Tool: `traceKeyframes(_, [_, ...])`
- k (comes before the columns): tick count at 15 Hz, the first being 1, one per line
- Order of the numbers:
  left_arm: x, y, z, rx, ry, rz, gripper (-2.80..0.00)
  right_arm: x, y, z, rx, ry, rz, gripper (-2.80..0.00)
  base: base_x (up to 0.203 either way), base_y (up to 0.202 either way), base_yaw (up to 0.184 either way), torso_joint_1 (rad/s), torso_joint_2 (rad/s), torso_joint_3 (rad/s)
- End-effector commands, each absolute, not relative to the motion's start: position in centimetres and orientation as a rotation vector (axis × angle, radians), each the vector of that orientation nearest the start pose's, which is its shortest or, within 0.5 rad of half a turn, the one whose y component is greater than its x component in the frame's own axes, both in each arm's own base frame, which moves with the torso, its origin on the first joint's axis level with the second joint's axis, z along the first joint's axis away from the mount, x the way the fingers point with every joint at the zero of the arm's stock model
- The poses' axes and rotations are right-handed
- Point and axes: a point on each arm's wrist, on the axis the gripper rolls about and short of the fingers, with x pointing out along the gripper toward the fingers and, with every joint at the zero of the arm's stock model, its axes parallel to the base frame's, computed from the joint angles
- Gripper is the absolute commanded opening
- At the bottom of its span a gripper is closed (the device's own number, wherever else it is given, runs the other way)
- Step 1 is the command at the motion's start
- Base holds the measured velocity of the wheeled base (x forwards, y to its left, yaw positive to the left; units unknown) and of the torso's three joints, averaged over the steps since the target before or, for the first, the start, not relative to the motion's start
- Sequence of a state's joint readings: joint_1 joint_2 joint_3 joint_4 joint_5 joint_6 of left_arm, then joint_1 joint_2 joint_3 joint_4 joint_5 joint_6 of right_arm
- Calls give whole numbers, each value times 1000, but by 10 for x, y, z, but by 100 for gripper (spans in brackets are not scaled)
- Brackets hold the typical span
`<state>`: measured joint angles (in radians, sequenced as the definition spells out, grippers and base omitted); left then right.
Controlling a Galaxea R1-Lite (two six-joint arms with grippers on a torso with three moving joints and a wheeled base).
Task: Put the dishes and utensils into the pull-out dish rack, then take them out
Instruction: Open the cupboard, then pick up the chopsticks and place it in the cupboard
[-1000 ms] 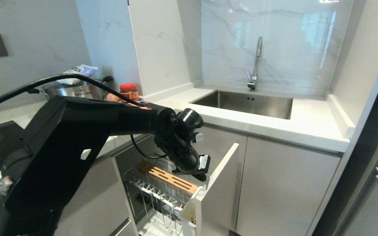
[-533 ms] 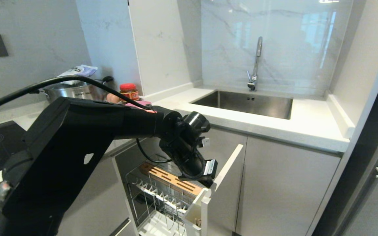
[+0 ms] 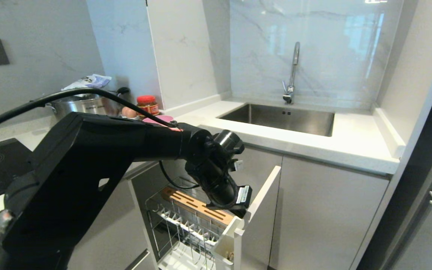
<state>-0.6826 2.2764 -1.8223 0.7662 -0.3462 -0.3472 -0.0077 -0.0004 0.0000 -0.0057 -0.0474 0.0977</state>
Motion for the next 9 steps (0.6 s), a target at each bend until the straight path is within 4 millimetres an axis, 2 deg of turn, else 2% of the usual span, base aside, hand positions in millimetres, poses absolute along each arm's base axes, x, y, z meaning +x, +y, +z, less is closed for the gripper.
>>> traceKeyframes(1, [321,-270,124,-67,1388,-660,-280,-23,-1,76,98,-13,-55,-280,0,0,0,0,0,0])
traceKeyframes(4, [323,-268,123,-55,1378,-637,-280,-23,-1,76,98,-13,-55,-280,0,0,0,0,0,0])
traceKeyframes(9, [352,-248,123,-34,1292,-476,-280,-23,-1,76,98,-13,-55,-280,0,0,0,0,0,0])
